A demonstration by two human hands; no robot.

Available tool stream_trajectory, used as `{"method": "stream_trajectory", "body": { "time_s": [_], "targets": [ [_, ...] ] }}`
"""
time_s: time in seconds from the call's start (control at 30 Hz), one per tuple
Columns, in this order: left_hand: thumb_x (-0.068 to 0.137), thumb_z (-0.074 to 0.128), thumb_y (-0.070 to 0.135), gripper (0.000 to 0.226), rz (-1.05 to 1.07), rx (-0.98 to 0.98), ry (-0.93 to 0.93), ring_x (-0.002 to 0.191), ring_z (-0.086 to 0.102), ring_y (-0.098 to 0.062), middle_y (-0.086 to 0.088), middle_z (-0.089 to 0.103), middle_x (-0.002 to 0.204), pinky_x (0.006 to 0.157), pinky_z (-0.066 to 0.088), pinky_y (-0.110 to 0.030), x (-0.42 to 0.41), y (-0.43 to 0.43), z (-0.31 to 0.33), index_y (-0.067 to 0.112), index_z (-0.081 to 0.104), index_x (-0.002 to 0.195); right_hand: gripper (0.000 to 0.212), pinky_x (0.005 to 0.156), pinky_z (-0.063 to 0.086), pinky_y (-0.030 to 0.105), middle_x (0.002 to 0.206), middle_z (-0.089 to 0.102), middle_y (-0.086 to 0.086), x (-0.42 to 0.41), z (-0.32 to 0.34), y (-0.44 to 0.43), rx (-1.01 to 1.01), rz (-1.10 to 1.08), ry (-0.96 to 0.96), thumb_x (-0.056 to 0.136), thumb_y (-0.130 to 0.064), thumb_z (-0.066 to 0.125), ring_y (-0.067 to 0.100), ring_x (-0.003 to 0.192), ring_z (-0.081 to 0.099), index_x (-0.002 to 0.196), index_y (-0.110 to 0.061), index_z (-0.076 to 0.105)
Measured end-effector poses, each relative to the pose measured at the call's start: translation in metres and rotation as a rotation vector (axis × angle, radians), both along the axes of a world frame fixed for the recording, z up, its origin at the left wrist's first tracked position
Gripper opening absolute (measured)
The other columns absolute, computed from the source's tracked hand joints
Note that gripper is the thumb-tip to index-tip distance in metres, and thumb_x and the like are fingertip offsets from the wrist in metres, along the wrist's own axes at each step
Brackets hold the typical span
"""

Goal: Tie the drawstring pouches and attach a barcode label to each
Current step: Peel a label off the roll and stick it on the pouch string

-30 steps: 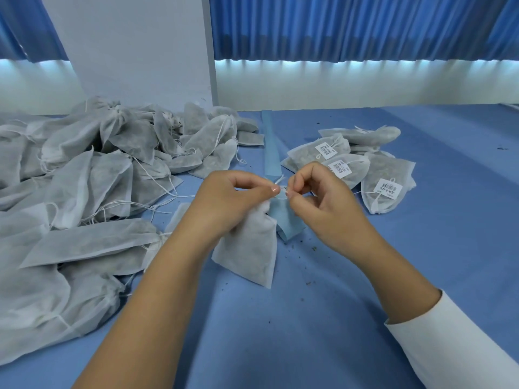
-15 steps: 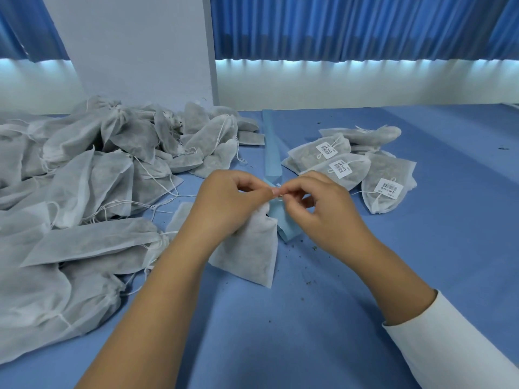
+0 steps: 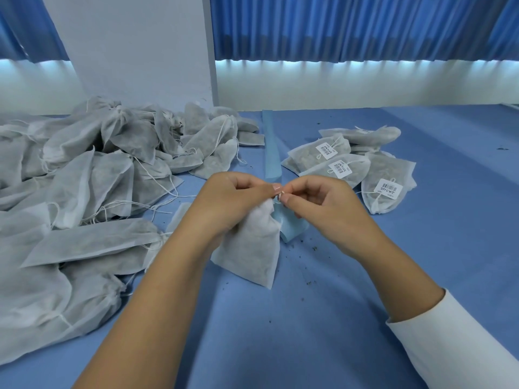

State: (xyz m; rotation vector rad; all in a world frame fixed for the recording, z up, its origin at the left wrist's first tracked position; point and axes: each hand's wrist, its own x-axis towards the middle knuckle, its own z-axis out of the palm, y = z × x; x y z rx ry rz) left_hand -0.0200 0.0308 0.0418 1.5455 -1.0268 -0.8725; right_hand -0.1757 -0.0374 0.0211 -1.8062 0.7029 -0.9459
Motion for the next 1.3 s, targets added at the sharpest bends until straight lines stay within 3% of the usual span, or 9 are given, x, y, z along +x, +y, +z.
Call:
{"method": "stream_trajectory", "body": {
  "time_s": [0.3, 0.47, 0.6, 0.8, 0.97, 1.03, 1.1, 1.17, 1.3],
  "targets": [
    [0.078, 0.08, 0.03, 0.018, -0.057, 0.08, 0.17, 0.053, 0.06, -0.01, -0.001, 0.069, 0.062, 0.054, 0.048, -0.017, 0.0, 0.0008, 0.0029, 0.016, 0.078, 0.066, 0.02, 0.075, 0.054, 0.024, 0.075, 0.071, 0.0, 0.0002, 0.002, 0.003, -0.015, 0.011, -0.166, 0.078, 0.002, 0.076, 0.011, 0.071, 0.066, 0.087, -0.009, 0.062],
    [0.082, 0.078, 0.025, 0.017, -0.039, 0.087, 0.266, 0.05, 0.059, -0.01, -0.002, 0.068, 0.06, 0.048, 0.046, -0.014, -0.0005, -0.0005, 0.0036, 0.008, 0.076, 0.075, 0.021, 0.074, 0.056, 0.024, 0.084, 0.073, 0.0, 0.0015, -0.0013, 0.0056, -0.2, -0.032, -0.168, 0.08, 0.001, 0.076, 0.016, 0.079, 0.068, 0.088, -0.017, 0.071],
    [0.081, 0.078, 0.025, 0.021, -0.033, 0.086, 0.328, 0.054, 0.063, -0.011, -0.005, 0.071, 0.067, 0.05, 0.049, -0.016, -0.0011, -0.0012, 0.0035, 0.005, 0.076, 0.086, 0.02, 0.074, 0.051, 0.015, 0.084, 0.075, -0.011, 0.0016, -0.0038, 0.0052, -0.324, -0.103, -0.165, 0.081, -0.005, 0.077, 0.007, 0.078, 0.069, 0.089, -0.024, 0.074],
    [0.081, 0.077, 0.026, 0.023, -0.037, 0.075, 0.319, 0.059, 0.066, -0.012, -0.007, 0.073, 0.074, 0.054, 0.052, -0.018, -0.001, -0.0004, 0.0028, 0.004, 0.077, 0.089, 0.012, 0.075, 0.048, 0.011, 0.084, 0.069, -0.014, 0.0006, -0.0059, 0.0032, -0.628, -0.184, -0.075, 0.083, -0.006, 0.075, 0.003, 0.08, 0.065, 0.091, -0.015, 0.078],
    [0.092, 0.068, 0.029, 0.024, -0.057, 0.095, 0.312, 0.076, 0.071, -0.02, -0.008, 0.076, 0.087, 0.069, 0.054, -0.026, -0.0009, -0.0029, 0.0026, 0.007, 0.077, 0.095, 0.009, 0.072, 0.045, 0.009, 0.081, 0.069, -0.013, 0.001, -0.0058, 0.0027, -0.491, -0.181, -0.094, 0.085, -0.008, 0.072, 0.001, 0.076, 0.064, 0.084, -0.017, 0.075],
    [0.097, 0.057, 0.019, 0.024, -0.063, 0.12, 0.342, 0.097, 0.072, -0.032, -0.015, 0.076, 0.098, 0.085, 0.053, -0.038, -0.002, -0.004, 0.002, 0.004, 0.076, 0.098, 0.009, 0.072, 0.047, 0.012, 0.08, 0.071, -0.01, 0.0008, -0.0055, 0.0012, -0.407, -0.179, -0.125, 0.086, -0.006, 0.072, 0.004, 0.073, 0.066, 0.083, -0.014, 0.074],
    [0.093, 0.049, 0.01, 0.03, -0.113, 0.13, 0.372, 0.107, 0.069, -0.033, -0.018, 0.076, 0.1, 0.098, 0.05, -0.046, -0.0027, -0.0029, 0.0021, 0.004, 0.078, 0.088, 0.01, 0.071, 0.05, 0.016, 0.078, 0.071, -0.008, 0.0007, -0.0049, 0.0003, -0.346, -0.16, -0.152, 0.086, -0.005, 0.071, 0.009, 0.071, 0.067, 0.083, -0.013, 0.074],
    [0.089, 0.051, 0.008, 0.03, -0.167, 0.134, 0.357, 0.094, 0.07, -0.029, -0.013, 0.076, 0.096, 0.089, 0.054, -0.04, -0.0029, -0.0012, 0.0034, 0.007, 0.079, 0.079, 0.011, 0.072, 0.051, 0.017, 0.079, 0.072, -0.008, 0.0006, -0.0044, 0.0002, -0.332, -0.157, -0.159, 0.086, -0.005, 0.071, 0.01, 0.074, 0.068, 0.083, -0.016, 0.074],
    [0.085, 0.061, 0.01, 0.013, -0.189, 0.136, 0.278, 0.065, 0.058, -0.017, -0.008, 0.064, 0.077, 0.057, 0.045, -0.023, -0.0056, 0.0014, 0.0069, 0.008, 0.074, 0.084, 0.013, 0.072, 0.05, 0.016, 0.079, 0.073, -0.008, -0.0002, -0.004, 0.0005, -0.306, -0.146, -0.186, 0.086, -0.007, 0.071, 0.008, 0.076, 0.068, 0.082, -0.019, 0.073]
  ]
}}
